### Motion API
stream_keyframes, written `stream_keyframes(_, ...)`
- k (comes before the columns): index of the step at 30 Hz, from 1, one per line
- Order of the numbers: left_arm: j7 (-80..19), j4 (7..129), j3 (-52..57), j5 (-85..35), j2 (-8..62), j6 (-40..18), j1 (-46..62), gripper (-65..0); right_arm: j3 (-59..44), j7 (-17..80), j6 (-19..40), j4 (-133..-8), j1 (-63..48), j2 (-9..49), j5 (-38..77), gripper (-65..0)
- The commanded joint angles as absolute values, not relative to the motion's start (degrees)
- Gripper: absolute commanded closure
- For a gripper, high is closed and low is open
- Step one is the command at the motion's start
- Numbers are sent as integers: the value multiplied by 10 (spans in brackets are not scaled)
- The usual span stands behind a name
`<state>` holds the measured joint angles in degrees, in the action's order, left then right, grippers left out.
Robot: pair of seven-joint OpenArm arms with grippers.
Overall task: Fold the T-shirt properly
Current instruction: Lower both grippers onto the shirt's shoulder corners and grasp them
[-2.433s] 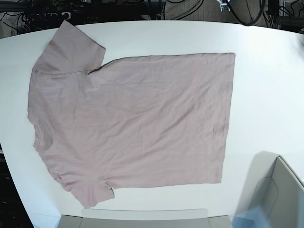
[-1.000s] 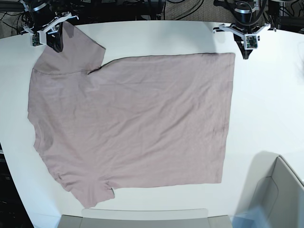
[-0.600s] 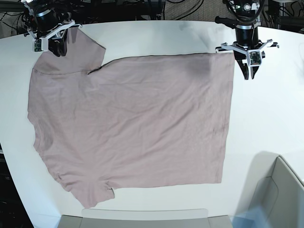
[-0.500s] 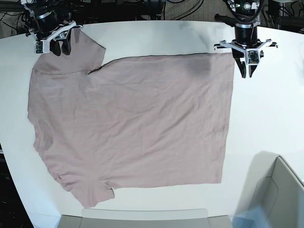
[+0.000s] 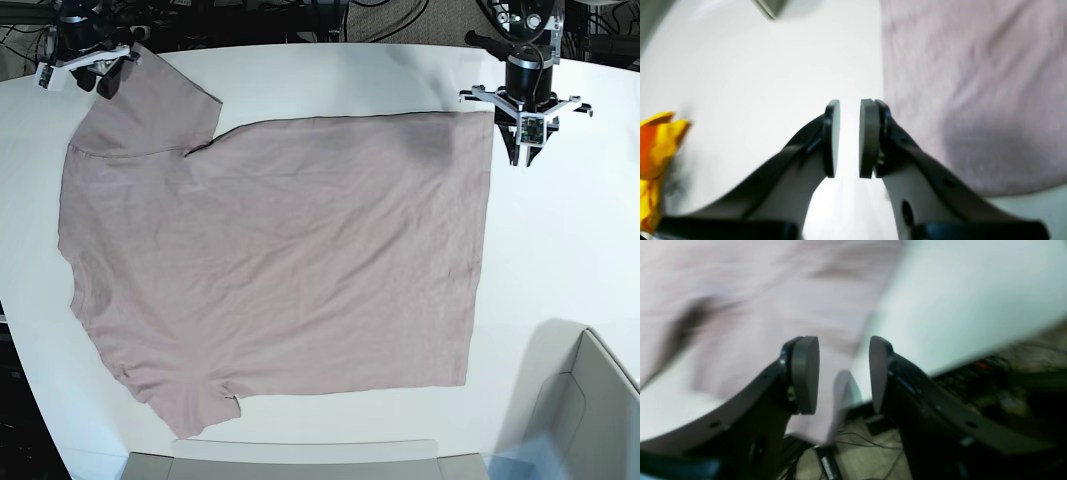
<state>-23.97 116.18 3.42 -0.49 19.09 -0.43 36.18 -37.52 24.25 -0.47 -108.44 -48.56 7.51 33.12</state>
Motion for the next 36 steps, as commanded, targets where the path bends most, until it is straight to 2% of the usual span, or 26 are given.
stream_keyframes(1,-225,1173,31,-3,194,0,354,-116,-382,233,0,-1078,-487,83,344,-251)
stream_keyframes(8,-263,1173,21,-3,179,0,336,-116,-377,242,8,-973,-461,140,454,-251)
stream_keyframes(15,-269,1173,23,-3,152,1,336,-116,-393,325,144,-941,-408,148,457,-251)
stream_keyframes(27,-270,1166,19,-7,139,0,336,-119,-351,353,153,-920,-383,131,454,-251)
stream_keyframes(29,-295,1165,21,-45,132,0,336,-130,-340,354,153,-912,-375,131,454,-251)
stream_keyframes(33,-383,1166,53,-205,143,0,321,-204,-328,354,153,-909,-375,134,454,-251)
stream_keyframes(36,-451,1156,114,-337,147,1,297,-212,-328,354,153,-909,-375,134,454,-251)
